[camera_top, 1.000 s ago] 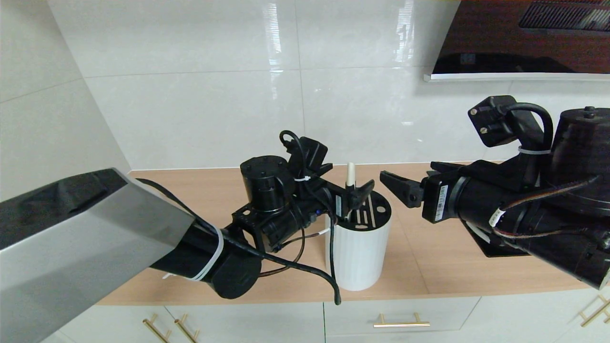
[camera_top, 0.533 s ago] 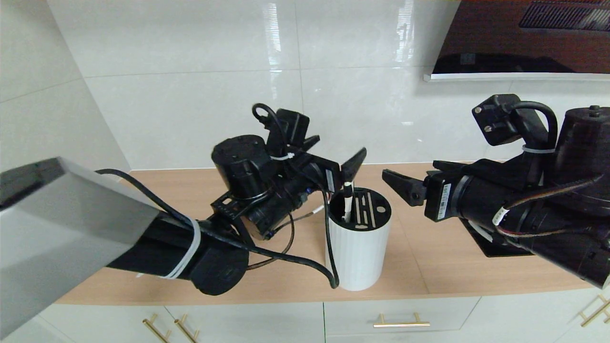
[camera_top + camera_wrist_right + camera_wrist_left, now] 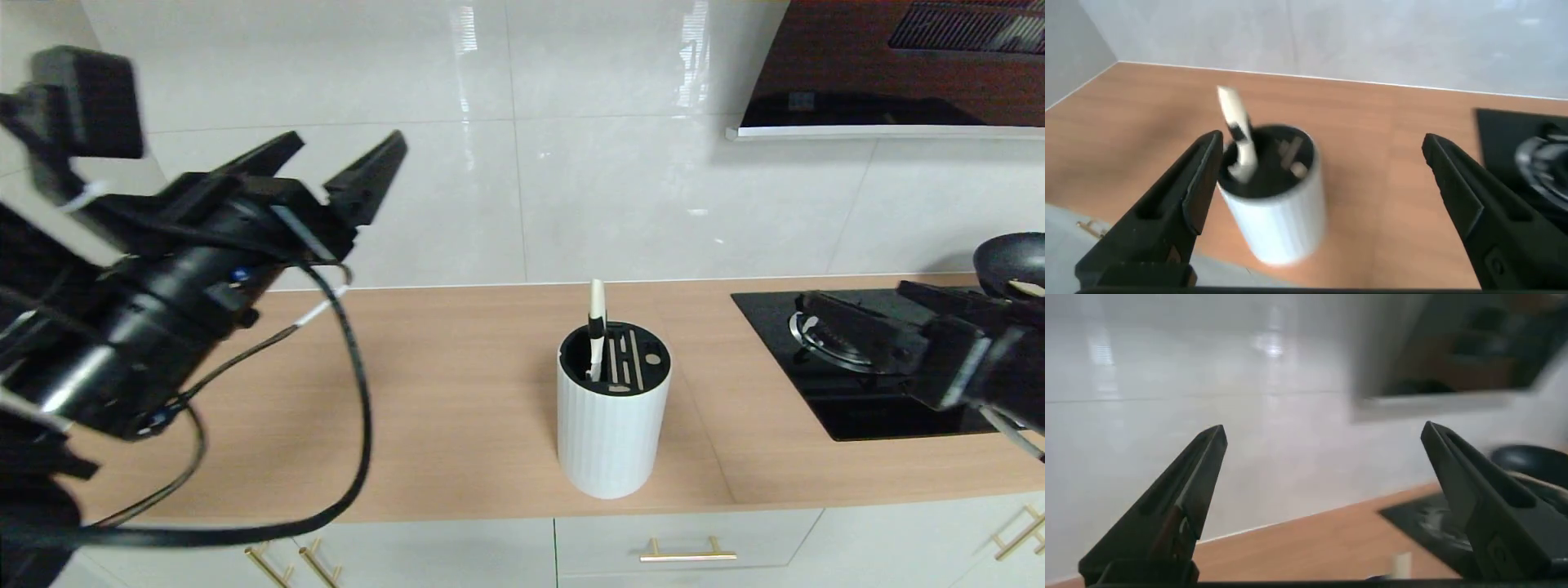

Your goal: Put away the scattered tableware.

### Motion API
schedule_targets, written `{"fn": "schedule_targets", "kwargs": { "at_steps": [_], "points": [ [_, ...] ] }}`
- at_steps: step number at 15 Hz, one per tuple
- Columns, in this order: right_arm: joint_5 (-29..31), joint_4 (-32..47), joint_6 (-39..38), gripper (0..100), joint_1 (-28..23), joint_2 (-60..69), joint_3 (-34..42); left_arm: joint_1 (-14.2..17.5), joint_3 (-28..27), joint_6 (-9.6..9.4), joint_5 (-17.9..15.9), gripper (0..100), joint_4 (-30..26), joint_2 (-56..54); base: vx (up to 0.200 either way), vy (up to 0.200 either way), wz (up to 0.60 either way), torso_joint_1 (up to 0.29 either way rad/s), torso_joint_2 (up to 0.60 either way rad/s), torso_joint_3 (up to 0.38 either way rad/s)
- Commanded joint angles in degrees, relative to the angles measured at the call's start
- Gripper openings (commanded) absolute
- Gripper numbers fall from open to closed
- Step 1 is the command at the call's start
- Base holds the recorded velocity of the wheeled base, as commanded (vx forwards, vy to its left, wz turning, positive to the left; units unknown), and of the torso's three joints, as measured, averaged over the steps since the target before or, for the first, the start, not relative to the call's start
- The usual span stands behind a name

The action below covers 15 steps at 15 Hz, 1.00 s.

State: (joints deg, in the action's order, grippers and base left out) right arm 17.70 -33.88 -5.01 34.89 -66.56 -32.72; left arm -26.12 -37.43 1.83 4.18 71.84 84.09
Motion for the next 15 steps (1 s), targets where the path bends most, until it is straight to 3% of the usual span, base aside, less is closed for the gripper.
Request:
{"fn": "schedule_targets", "kwargs": {
  "at_steps": [1,2,4,5,6,8,11,13,14,15],
  "points": [
    [-1.4,0.3,0.3,100,-10.7,20.8,14.3,4.9,14.1,2.21,0.3,100,-17.6,-33.0,0.0,0.0,0.0,0.0,0.0,0.0],
    [-3.6,0.8,0.2,100,-15.0,25.6,15.9,4.9,13.8,3.62,0.3,100,-31.1,-43.5,0.0,0.0,0.0,0.0,0.0,0.0],
    [-4.5,7.3,1.8,100,-17.9,35.2,15.2,5.1,8.7,6.61,-0.1,100,-59.1,-60.7,0.0,0.0,0.0,0.0,0.0,0.0],
    [-4.5,12.8,4.9,100,-18.1,40.3,14.3,7.8,5.5,8.37,-0.7,100,-70.4,-66.2,0.0,0.0,0.0,0.0,0.0,0.0],
    [-4.4,17.2,7.6,100,-18.2,44.3,13.9,9.8,4.5,10.04,-2.0,100,-75.6,-69.8,0.0,0.0,0.0,0.0,0.0,0.0],
    [-4.2,24.7,10.5,100,-19.7,52.1,13.2,12.5,5.6,10.39,-4.3,100,-77.9,-76.0,0.0,0.0,0.0,0.0,0.0,0.0],
    [-6.9,34.0,10.8,100,-26.7,61.0,14.5,17.9,7.4,10.56,-2.7,100,-77.6,-78.5,0.0,0.0,0.0,0.0,0.0,0.0],
    [-2.9,31.9,10.5,100,-27.8,60.8,15.3,21.1,7.5,10.56,-1.5,100,-77.5,-78.6,0.0,0.0,0.0,0.0,0.0,0.0],
    [-0.9,29.7,10.4,100,-30.6,61.0,15.8,25.0,8.0,10.48,-2.2,100,-77.7,-80.9,0.0,0.0,0.0,0.0,0.0,0.0],
    [-2.3,29.8,10.8,100,-34.2,63.8,16.8,26.2,9.6,10.21,-3.7,100,-78.3,-83.9,0.0,0.0,0.0,0.0,0.0,0.0]
  ]
}}
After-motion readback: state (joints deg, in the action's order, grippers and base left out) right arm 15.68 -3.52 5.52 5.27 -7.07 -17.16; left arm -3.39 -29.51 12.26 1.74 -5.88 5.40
